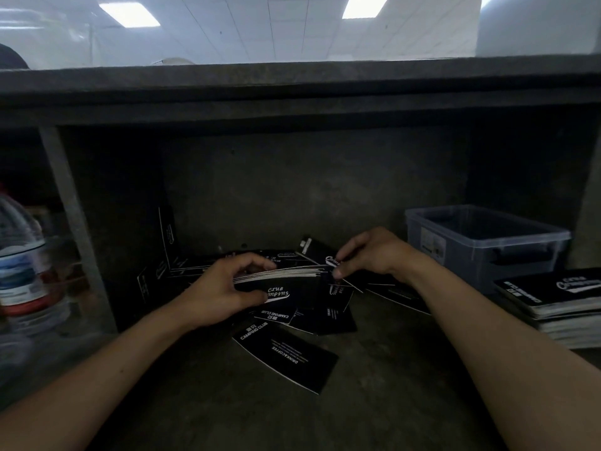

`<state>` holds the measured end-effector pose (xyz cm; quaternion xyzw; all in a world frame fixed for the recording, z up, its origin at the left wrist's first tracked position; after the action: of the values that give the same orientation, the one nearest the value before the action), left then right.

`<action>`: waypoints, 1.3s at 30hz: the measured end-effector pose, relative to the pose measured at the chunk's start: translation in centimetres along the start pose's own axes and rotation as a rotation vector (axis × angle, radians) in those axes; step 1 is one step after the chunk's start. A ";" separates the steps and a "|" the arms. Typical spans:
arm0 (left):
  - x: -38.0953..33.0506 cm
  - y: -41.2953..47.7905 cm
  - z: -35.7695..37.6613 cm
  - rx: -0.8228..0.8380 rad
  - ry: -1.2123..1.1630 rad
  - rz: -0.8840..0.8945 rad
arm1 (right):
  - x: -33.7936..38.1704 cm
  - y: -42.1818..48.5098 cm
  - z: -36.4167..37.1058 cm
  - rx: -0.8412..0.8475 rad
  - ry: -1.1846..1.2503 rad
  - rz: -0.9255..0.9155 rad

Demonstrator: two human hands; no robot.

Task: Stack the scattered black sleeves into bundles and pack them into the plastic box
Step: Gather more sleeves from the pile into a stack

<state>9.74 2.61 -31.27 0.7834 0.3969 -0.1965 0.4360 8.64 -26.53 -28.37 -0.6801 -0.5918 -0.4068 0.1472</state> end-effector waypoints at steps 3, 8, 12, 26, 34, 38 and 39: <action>0.3 0.0 0.1 -0.022 -0.013 -0.041 | 0.4 -0.4 0.1 0.116 -0.019 -0.073; 0.5 0.1 0.2 -0.029 -0.045 -0.063 | 0.7 -0.6 0.2 0.147 -0.053 -0.158; 0.2 0.1 0.4 -0.045 -0.082 -0.071 | 1.0 -0.6 0.6 0.178 -0.028 -0.224; -0.2 -0.1 0.1 0.011 -0.083 -0.027 | -2.5 0.3 3.2 0.111 -0.439 -0.139; -0.6 -0.4 0.4 0.049 -0.086 -0.016 | -1.9 0.6 2.3 -0.085 -0.399 -0.113; -0.7 -0.3 0.3 0.082 -0.083 0.002 | -1.7 0.6 2.7 -0.073 -0.477 -0.093; -0.6 -0.3 0.3 0.086 -0.074 0.005 | -1.5 0.5 2.5 -0.077 -0.474 -0.087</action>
<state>9.13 2.14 -31.23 0.7945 0.3701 -0.2409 0.4169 10.13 -25.96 -30.88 -0.7355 -0.6226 -0.2641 -0.0393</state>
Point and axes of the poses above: each hand's wrist, its own y-axis towards the middle knuckle, its own z-axis out of the palm, x = y × z, the point moved 1 cm from there along y, towards the middle knuckle, and after that the axes turned 15 degrees about -x, right-handed, at the moved point
